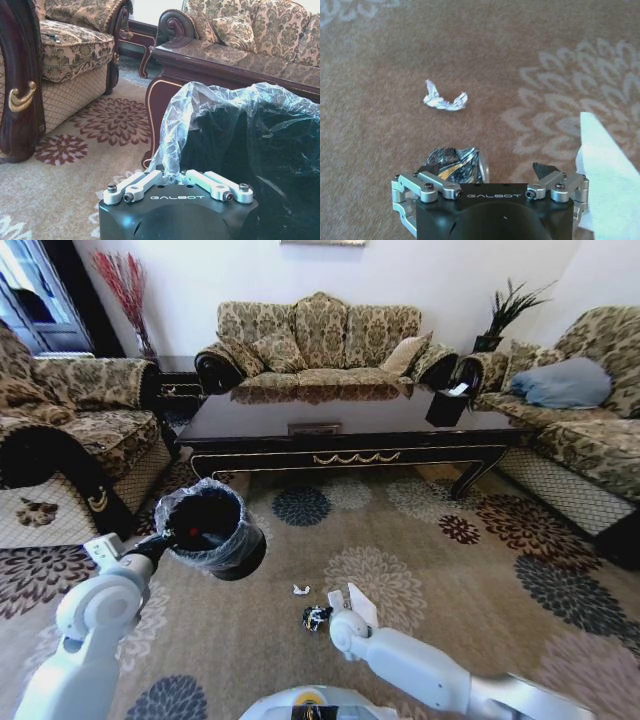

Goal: Move to the front of the table and pick up the trash from the floor, then place it into the trash bin.

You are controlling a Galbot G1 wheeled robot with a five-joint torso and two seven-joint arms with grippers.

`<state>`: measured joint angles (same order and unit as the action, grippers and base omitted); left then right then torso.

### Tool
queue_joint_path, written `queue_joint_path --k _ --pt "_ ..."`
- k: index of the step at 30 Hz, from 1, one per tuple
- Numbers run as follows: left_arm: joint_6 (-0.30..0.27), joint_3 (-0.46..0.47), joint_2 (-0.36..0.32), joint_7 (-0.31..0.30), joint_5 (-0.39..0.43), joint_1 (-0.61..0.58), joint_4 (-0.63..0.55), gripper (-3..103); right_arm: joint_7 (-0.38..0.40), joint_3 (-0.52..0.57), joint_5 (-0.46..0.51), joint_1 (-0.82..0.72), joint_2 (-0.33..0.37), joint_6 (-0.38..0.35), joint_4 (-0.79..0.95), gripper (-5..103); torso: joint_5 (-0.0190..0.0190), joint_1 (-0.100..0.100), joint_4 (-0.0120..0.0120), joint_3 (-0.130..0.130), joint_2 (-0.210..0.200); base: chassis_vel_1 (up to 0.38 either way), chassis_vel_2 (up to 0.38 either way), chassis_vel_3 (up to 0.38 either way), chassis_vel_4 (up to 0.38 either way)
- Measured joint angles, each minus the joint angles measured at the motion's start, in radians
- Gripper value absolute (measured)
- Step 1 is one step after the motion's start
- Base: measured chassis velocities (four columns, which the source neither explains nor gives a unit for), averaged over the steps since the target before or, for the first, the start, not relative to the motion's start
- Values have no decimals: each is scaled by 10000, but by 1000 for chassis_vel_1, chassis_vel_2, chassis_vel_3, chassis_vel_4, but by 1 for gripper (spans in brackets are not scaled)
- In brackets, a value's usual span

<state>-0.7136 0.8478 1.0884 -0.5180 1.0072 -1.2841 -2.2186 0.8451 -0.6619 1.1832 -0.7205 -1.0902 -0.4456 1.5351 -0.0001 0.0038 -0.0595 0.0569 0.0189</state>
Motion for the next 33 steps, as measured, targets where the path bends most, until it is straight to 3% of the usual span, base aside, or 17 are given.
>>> queue_joint_path --k 13,19,22,26,29,32,33 --pt "31 -35 -77 27 -44 109 202 3 -2 -57 -264 -40 -601 -71 -839 102 0 0 0 0 -2 0 0 0 0" --pt "36 -54 -128 32 -44 145 222 3 -6 18 -331 -57 -506 -72 -867 78 0 0 -1 0 -2 0 0 0 0" --pt "40 -57 -136 32 -48 146 226 3 -10 75 -374 -110 -453 -70 -867 72 1 0 0 -1 -2 0 0 0 0" --pt "51 -65 -130 32 -74 120 220 3 -40 170 -546 -286 -428 -45 -855 52 3 0 0 -2 -1 0 0 0 0" --pt "55 -67 -124 32 -96 80 202 3 -49 186 -619 -347 -435 -34 -846 51 2 0 1 -2 -1 0 0 0 0" --pt "61 -64 -119 33 -135 0 165 3 -61 180 -747 -419 -432 -12 -799 37 2 0 1 -2 -1 0 0 0 0" --pt "62 -57 -117 33 -146 -26 157 3 -67 174 -816 -436 -416 8 -781 37 2 -1 0 -2 0 0 0 0 0"
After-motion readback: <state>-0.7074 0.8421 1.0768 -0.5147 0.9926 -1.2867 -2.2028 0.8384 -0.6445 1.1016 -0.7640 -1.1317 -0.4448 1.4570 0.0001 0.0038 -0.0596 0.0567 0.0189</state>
